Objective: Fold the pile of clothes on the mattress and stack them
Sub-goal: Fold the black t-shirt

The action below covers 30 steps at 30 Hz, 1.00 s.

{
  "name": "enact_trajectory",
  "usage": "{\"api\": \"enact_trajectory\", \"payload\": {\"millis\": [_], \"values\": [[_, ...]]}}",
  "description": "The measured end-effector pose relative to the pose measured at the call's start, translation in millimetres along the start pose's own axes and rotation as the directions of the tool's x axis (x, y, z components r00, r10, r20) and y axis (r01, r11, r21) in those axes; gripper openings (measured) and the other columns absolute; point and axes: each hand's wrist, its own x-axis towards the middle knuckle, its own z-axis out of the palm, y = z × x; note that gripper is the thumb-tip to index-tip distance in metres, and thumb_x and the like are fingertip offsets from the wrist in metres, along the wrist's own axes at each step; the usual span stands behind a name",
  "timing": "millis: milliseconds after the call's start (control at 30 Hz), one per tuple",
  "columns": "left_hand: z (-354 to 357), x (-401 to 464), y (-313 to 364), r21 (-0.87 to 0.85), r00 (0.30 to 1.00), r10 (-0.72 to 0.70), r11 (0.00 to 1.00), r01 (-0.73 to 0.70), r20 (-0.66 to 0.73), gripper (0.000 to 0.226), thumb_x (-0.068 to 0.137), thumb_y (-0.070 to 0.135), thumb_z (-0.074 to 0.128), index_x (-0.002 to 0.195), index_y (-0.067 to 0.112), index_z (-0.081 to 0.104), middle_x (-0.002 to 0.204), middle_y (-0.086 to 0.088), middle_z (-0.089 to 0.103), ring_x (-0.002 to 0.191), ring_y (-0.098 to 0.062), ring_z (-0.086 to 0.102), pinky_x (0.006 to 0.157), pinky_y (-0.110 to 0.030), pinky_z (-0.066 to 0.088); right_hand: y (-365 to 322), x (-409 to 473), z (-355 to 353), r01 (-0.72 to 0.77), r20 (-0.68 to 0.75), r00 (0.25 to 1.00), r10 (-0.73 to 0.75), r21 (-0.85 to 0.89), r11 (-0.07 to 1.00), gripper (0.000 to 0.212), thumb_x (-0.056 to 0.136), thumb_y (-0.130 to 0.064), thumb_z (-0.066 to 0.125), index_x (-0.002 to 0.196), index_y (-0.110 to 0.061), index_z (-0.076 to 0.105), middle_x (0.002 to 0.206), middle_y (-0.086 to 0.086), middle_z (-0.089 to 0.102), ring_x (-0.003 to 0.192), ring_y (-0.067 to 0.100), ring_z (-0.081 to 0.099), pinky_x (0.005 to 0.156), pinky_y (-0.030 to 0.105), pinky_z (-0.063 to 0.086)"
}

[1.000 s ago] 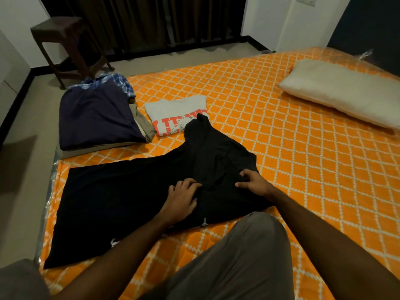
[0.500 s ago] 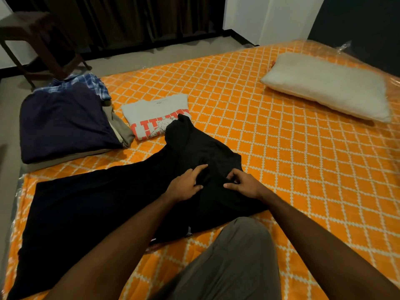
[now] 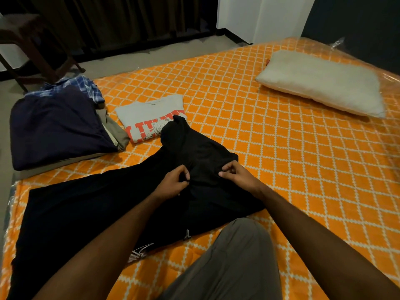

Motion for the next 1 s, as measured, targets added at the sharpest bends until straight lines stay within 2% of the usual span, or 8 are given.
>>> {"api": "enact_trajectory", "payload": {"millis": [100,200,333,467,700,767,867,1000], "values": [[4.0,1.8,0.6,-0.04,0.998,0.023,0.999,-0.026,-0.064,0.024,0.089,0.005,0.065,0.103,0.023,0.059,0.105,0.008,0.062,0.074,0.0,0.061,0.062,-0.019,0.047,-21.4,19.3,7.7,-0.123,0.069,0.988,0.136,-0.166,0.979,0.033,0.089,-0.039,0.075,0.105,-0.011,0.072,0.099,0.004,0.072,0.088,0.018,0.068,0.08,0.038,0.056],[6.8,5.9,6.5,-0.192,0.993,-0.029,0.981,0.007,-0.112,0.024,0.092,0.006,0.065,0.112,0.018,0.058,0.113,0.006,0.061,0.089,-0.008,0.064,0.062,-0.027,0.055,-30.8,30.1,14.2,-0.19,0.07,0.976,0.208,-0.199,0.961,0.035,0.087,-0.031,0.078,0.104,-0.001,0.075,0.101,0.009,0.072,0.091,0.021,0.068,0.082,0.033,0.053],[5.4,6.5,5.6,-0.351,0.976,-0.101,0.936,0.028,-0.191,0.014,0.096,0.003,0.059,0.101,0.015,0.062,0.11,-0.002,0.061,0.097,-0.021,0.064,0.064,-0.033,0.058,-26.9,28.5,15.7,0.024,-0.12,0.993,-0.019,0.037,0.999,0.018,0.094,-0.021,0.069,0.107,-0.007,0.069,0.109,0.006,0.07,0.105,0.026,0.067,0.095,0.038,0.053],[4.9,6.2,-11.6,-0.108,0.938,-0.111,0.991,0.079,-0.328,0.03,0.093,0.011,0.067,0.121,0.013,0.057,0.12,-0.004,0.055,0.107,-0.018,0.061,0.091,-0.038,0.056,-13.1,20.7,10.0,0.023,-0.268,0.96,-0.088,-0.237,0.971,0.029,0.099,-0.022,0.061,0.126,-0.013,0.057,0.104,0.004,0.063,0.095,0.021,0.061,0.077,0.03,0.046],[2.6,-13.0,-7.4,0.007,0.98,-0.184,0.983,0.185,-0.081,0.097,0.075,0.046,0.084,0.148,0.019,0.026,0.123,-0.003,0.057,0.107,-0.014,0.06,0.088,-0.027,0.049,-6.7,16.9,24.5,-0.004,-0.094,0.994,-0.054,-0.531,0.847,0.056,0.093,-0.026,0.069,0.139,-0.016,0.04,0.136,0.011,0.054,0.12,0.03,0.057,0.097,0.044,0.05],[-1.9,-18.4,-12.2,0.011,0.971,-0.235,0.972,0.236,-0.048,0.091,0.076,0.045,0.084,0.143,0.019,0.028,0.101,-0.003,0.065,0.091,-0.014,0.065,0.076,-0.026,0.05,-5.2,14.2,25.2,-0.048,-0.144,0.989,-0.041,-0.569,0.821,0.052,0.094,-0.022,0.066,0.139,-0.017,0.04,0.135,0.013,0.057,0.119,0.033,0.058,0.093,0.046,0.051],[-5.3,-24.9,-21.2,0.222,0.972,-0.231,0.947,0.232,-0.029,0.05,0.081,0.042,0.08,0.114,0.021,0.05,0.091,0.003,0.064,0.085,-0.013,0.064,0.08,-0.037,0.056,-0.1,6.1,16.7,-0.133,-0.226,0.974,-0.008,-0.599,0.79,0.048,0.096,-0.023,0.064,0.137,-0.018,0.041,0.134,0.011,0.057,0.117,0.033,0.059,0.088,0.044,0.052],[-0.3,-39.7,-28.2,0.325,0.968,-0.108,0.929,0.179,-0.225,0.017,0.094,0.04,0.062,0.089,0.027,0.054,0.087,0.009,0.061,0.084,-0.014,0.063,0.073,-0.037,0.054,9.5,-10.9,17.5,-0.105,-0.243,0.959,-0.145,-0.783,0.613,0.045,0.095,-0.024,0.063,0.134,-0.017,0.043,0.133,0.009,0.046,0.115,0.032,0.053,0.084,0.045,0.051]]}}
